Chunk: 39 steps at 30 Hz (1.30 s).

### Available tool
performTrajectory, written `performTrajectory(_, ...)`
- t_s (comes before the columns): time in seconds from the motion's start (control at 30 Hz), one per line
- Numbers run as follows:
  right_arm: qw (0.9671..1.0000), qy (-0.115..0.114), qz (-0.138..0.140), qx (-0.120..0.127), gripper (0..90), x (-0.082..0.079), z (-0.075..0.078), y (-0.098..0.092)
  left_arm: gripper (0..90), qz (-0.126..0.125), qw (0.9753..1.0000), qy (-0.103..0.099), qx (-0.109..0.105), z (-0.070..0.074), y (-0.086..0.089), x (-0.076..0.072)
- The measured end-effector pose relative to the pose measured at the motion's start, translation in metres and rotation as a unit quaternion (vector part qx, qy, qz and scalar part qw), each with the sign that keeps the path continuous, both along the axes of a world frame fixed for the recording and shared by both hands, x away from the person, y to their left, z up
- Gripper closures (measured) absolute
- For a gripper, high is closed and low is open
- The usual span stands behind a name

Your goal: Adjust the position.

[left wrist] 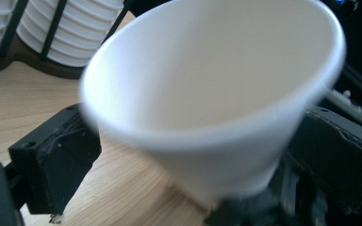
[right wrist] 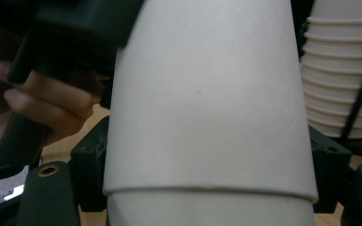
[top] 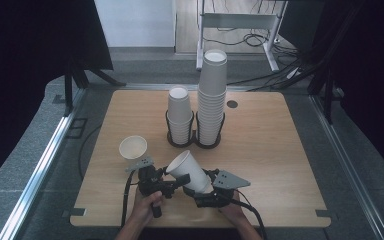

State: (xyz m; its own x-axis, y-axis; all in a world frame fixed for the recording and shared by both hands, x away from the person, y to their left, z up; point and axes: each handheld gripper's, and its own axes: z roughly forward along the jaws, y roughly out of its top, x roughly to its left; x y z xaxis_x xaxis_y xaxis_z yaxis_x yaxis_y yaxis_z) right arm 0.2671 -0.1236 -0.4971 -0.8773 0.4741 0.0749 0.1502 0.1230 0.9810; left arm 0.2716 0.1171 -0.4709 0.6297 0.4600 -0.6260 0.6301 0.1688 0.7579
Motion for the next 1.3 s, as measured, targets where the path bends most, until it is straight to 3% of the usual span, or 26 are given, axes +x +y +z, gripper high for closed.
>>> performTrajectory(0.17, 0.9996, -0.010, 0.009, -0.024, 22.9, -0.007, -0.006, 0.015, 8.5, 0.008, 0.9999, -0.008, -0.001, -0.004, -0.002, -0.001)
performTrajectory(0.4, 0.9996, -0.005, 0.011, -0.027, 22.8, -0.006, -0.009, 0.015, 11.2, 0.014, 0.9994, -0.029, 0.011, -0.005, -0.005, -0.003)
performTrajectory(0.6, 0.9994, -0.005, 0.011, -0.033, 22.0, -0.006, -0.009, 0.015, 12.6, 0.016, 0.9980, -0.053, 0.031, -0.002, -0.008, -0.006)
performTrajectory(0.83, 0.9987, -0.012, -0.002, -0.049, 18.9, -0.006, -0.010, 0.016, 13.0, 0.025, 0.9963, -0.064, 0.052, -0.001, -0.008, -0.009)
performTrajectory(0.97, 0.9985, -0.001, -0.012, -0.054, 13.6, -0.004, -0.012, 0.016, 12.9, 0.033, 0.9952, -0.071, 0.059, 0.000, -0.008, -0.010)
performTrajectory(1.3, 0.9976, 0.013, -0.009, -0.068, 13.5, -0.002, -0.015, 0.016, 12.9, 0.043, 0.9917, -0.092, 0.079, 0.005, -0.008, -0.013)
